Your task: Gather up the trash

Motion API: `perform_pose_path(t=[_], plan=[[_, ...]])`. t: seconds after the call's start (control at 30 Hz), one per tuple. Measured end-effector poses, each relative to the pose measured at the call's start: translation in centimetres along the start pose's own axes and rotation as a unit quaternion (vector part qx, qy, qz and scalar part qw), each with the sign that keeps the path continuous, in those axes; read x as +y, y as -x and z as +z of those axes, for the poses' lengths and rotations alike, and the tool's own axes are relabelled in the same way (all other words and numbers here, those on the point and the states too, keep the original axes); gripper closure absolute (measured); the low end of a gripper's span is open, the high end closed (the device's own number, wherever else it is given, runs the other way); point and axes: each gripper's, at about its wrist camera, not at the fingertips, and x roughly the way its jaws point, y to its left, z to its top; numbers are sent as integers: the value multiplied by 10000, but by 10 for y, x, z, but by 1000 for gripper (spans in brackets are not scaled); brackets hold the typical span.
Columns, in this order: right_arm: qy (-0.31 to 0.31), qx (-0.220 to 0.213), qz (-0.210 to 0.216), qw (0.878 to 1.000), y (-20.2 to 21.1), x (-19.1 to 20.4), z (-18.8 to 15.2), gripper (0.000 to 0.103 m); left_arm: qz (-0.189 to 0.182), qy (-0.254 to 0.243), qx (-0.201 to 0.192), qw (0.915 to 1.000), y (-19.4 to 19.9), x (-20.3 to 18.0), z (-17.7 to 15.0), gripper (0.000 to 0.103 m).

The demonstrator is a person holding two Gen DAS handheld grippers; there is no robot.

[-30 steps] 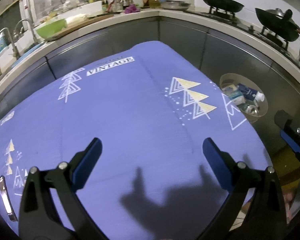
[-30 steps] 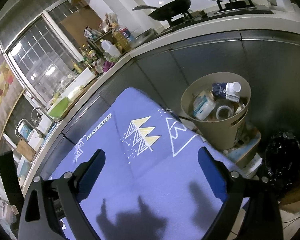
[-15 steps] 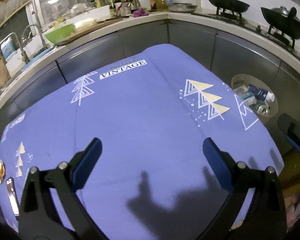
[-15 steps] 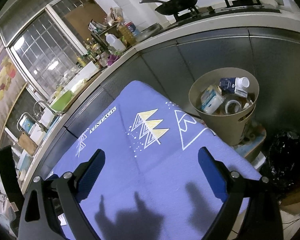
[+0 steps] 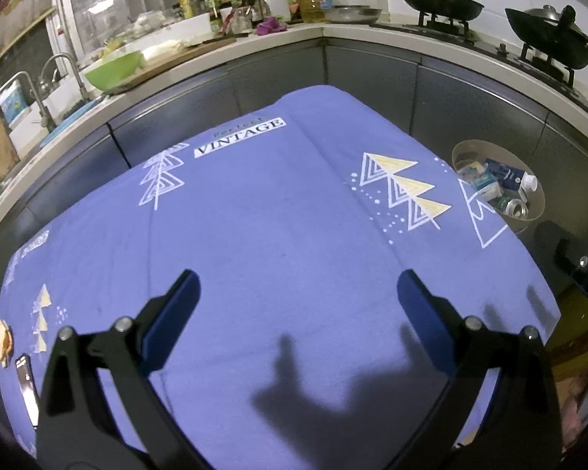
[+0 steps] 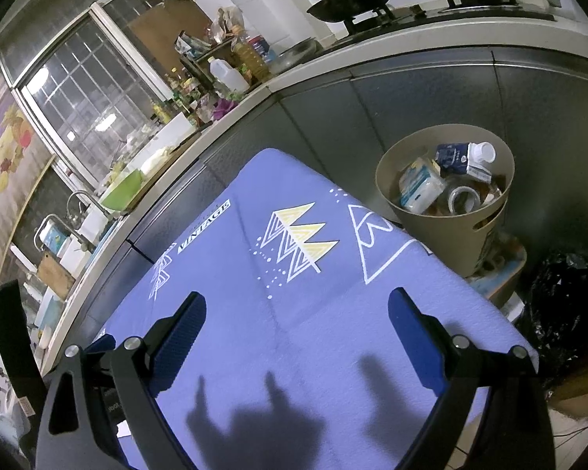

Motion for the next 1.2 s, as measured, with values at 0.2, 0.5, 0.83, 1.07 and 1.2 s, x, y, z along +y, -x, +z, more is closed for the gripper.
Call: perform_pose_path(t=[0.2, 0.5, 0.83, 1.07, 1.2], plan=[[35, 60, 31, 10000, -2, 4, -2, 14, -3, 6, 8, 10000, 0, 0, -1, 6], [46, -54, -11, 10000, 2, 5, -3, 14, -48, 18, 40, 10000, 0, 1, -3, 6], [52, -111, -15, 9999, 5, 5, -2, 14, -134, 75, 33, 9999, 3, 1, -4, 6], [51, -117, -13, 9999, 5, 5, -1, 14, -172, 123, 143, 9997, 0, 4, -2, 6], [42, -112, -13, 9999, 5, 5, -2, 14, -147, 113, 136, 9997, 0, 4, -2, 6]])
